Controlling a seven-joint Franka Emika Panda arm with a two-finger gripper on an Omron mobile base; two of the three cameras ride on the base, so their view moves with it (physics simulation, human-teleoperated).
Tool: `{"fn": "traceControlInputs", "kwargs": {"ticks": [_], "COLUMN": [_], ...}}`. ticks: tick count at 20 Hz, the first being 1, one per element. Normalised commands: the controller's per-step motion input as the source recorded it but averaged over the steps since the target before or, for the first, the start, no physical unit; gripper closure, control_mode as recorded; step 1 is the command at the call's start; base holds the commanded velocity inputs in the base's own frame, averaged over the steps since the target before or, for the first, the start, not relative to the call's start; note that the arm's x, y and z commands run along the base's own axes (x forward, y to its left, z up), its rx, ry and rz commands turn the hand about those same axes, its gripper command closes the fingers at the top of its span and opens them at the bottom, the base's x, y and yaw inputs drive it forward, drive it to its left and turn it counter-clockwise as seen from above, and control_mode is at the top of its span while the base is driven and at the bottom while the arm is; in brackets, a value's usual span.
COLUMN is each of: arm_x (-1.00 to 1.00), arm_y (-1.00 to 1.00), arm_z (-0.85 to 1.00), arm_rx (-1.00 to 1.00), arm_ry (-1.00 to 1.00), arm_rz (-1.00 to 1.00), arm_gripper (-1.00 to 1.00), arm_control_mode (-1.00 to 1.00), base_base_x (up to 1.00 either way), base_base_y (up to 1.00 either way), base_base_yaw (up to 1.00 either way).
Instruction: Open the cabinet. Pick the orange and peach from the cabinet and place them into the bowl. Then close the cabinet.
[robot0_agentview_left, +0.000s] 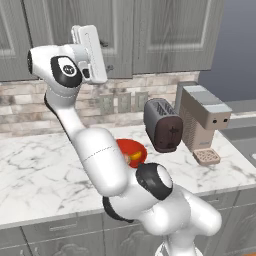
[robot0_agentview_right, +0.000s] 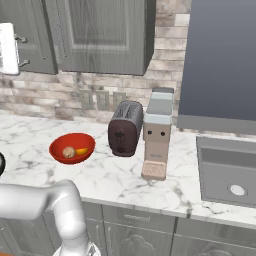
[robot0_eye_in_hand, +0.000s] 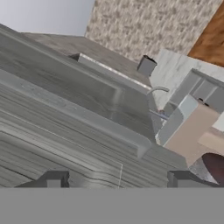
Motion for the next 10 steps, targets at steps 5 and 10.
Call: {"fn": "traceControlInputs", "kwargs": {"ticks": [5,10], "arm_x": [0.64,0.61], "arm_y": [-0.52,-0.46], "arm_z": [0.00,0.00], "arm_rx": [0.06,0.05], "arm_ry": [-0.13,-0.12], "arm_rz": [0.08,0.09], "arm_gripper": [-1.00,-1.00], "arm_control_mode": [-1.00,-1.00], "base_base_x": [0.00,0.00], "base_base_y": [0.00,0.00], "base_base_yaw": [0.00,0.00]}}
